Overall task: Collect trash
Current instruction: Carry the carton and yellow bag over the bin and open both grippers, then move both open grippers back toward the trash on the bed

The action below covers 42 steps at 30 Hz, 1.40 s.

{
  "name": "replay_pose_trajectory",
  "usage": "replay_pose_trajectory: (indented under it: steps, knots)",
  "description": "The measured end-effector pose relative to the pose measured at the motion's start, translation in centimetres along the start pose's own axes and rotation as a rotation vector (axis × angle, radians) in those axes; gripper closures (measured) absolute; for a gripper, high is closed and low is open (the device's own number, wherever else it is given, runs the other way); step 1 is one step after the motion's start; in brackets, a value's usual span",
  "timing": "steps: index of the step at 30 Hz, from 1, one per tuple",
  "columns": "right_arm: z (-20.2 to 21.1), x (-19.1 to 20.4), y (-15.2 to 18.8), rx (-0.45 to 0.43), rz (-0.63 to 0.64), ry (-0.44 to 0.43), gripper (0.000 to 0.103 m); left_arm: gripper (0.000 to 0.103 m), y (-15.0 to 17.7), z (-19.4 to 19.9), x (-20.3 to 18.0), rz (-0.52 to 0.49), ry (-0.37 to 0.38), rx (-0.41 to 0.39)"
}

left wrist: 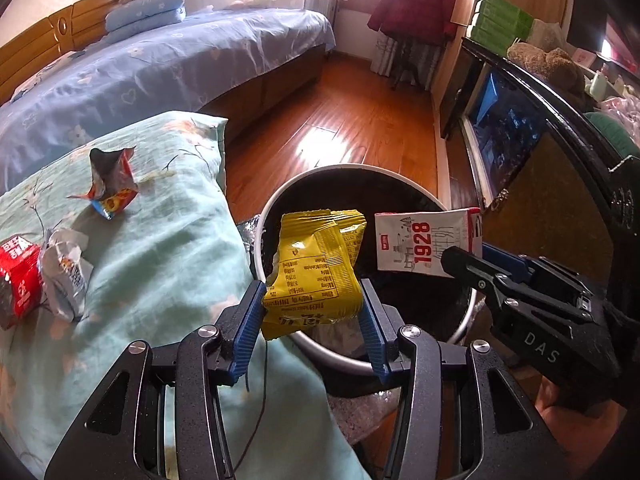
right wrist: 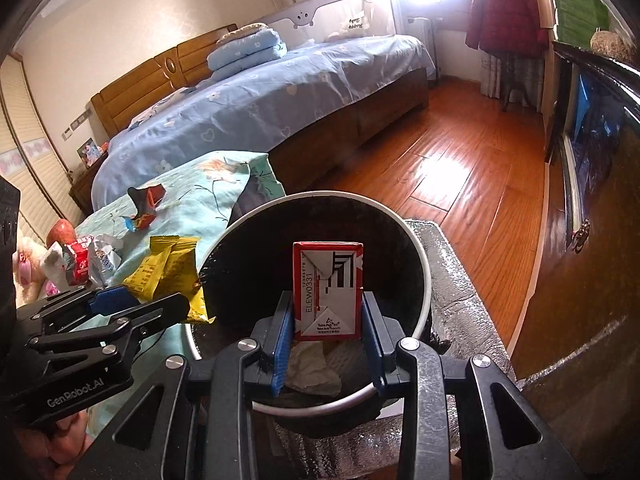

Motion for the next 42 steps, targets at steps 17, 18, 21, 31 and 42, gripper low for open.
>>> replay_pose_trajectory:
  steps: [17, 18, 21, 31, 42]
  knots:
    - [0.4, -0.9, -0.9, -0.018, -0.035, -0.006, 0.048, 0.032, 0.8, 1.1, 1.3, 0.033, -0.004, -0.034]
    - [0.4, -0.8, -0.9, -0.02, -0.036, -0.011, 0.043, 0.032, 1.3, 1.3, 1.9, 0.047, -0.008, -0.034]
    - [0.7, 0.1, -0.7, -0.029, -0.036, -0.036, 0.03, 0.032, 2.6, 2.0, 3.2, 0.083, -0.02, -0.032]
    - [0.1, 5.9, 1.0, 0.008, 0.018, -0.147, 0.016, 0.032, 7.7, 5.1, 9.3, 0.224, -0.103, -0.04]
    - [-1.5, 12.7, 2.6, 0.057, 0.107, -0.23, 0.015, 0.031, 12.2, 8.1, 17.1, 0.352, -0.233, -0.062]
Point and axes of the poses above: each gripper's, at about its wrist camera, not at the fingertips, and z roughly against the way its jaws point, x to its left, y to its underside, the point moved 1 cm from there along -z, roughly the way its jaws point, and after that the axes turned 5 degrees about -y, right-handed, at the moved point
